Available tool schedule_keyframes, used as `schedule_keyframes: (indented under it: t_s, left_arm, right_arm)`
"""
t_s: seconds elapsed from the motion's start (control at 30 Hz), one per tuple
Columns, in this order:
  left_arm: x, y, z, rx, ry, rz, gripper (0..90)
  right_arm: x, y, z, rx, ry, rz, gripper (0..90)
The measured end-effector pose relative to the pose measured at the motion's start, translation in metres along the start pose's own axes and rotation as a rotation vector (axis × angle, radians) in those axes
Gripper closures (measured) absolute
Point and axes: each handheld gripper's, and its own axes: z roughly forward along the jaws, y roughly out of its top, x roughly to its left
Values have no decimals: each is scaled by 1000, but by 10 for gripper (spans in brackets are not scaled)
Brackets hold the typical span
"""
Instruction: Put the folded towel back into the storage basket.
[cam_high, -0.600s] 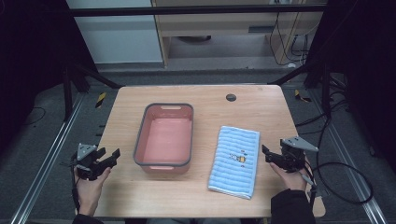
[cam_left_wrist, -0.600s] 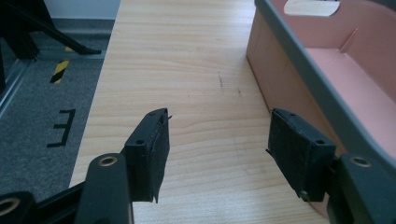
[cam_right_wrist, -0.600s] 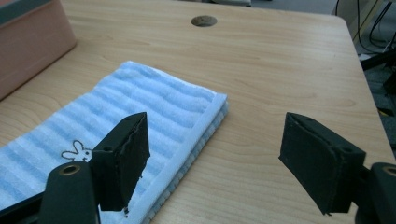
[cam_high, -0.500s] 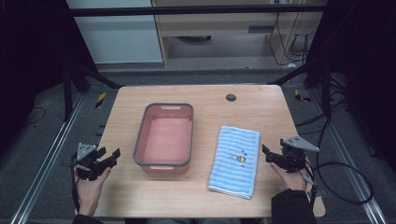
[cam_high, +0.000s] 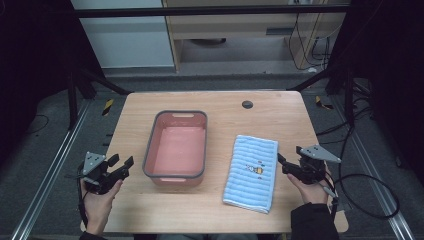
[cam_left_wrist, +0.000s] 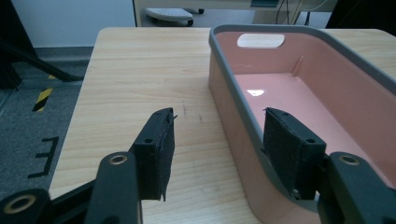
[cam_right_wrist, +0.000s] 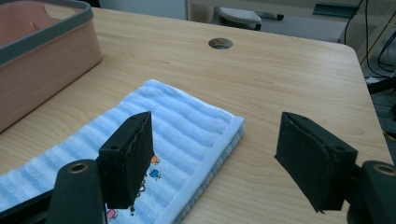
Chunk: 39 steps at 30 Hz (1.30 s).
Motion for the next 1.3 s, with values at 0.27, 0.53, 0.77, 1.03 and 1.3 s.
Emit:
schedule_keyframes:
  t_s: [0.27, 0.53, 0.77, 1.03, 1.3]
  left_arm:
    - [-17, 7, -4, -18, -34, 25, 379]
    - [-35, 10, -7, -24, -50, 68, 362]
    - [-47, 12, -7, -24, -69, 97, 354]
    - [-61, 24, -5, -55, -93, 94, 344]
    - [-83, 32, 2, -67, -139, 109, 342]
  right_arm:
    - [-1, 5, -4, -15, 21, 8, 290]
    - [0, 10, -8, -21, 41, 17, 334]
    - [-4, 17, -13, -24, 50, 32, 373]
    - [0, 30, -11, -35, 57, 29, 379]
    - [4, 50, -14, -58, 69, 5, 404]
